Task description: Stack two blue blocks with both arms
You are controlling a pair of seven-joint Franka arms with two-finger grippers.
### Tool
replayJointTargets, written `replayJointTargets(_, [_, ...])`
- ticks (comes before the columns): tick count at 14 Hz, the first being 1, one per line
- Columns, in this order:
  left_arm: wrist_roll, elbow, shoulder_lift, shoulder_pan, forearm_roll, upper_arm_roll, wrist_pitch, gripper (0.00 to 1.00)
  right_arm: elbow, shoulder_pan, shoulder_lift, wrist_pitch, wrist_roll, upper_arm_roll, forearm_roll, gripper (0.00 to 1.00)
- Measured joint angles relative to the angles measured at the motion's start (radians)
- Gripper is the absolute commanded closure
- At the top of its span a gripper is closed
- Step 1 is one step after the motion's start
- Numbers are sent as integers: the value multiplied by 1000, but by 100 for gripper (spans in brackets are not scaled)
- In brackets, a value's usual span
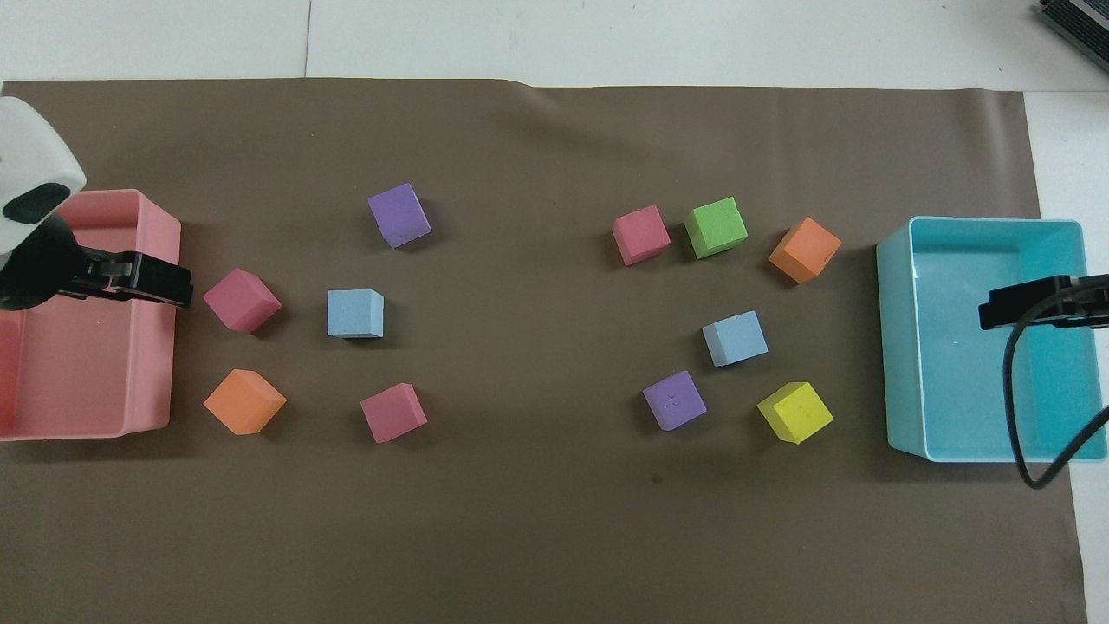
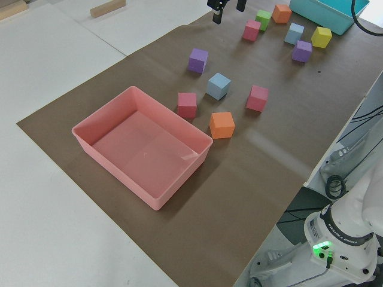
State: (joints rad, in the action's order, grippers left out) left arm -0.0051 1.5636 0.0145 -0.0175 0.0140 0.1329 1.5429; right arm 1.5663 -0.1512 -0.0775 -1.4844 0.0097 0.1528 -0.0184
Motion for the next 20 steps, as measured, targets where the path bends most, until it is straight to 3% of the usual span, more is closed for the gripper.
replayJointTargets(20, [0, 0, 0, 0, 0, 0, 0, 0, 43, 0, -25, -20, 0, 0, 0, 0])
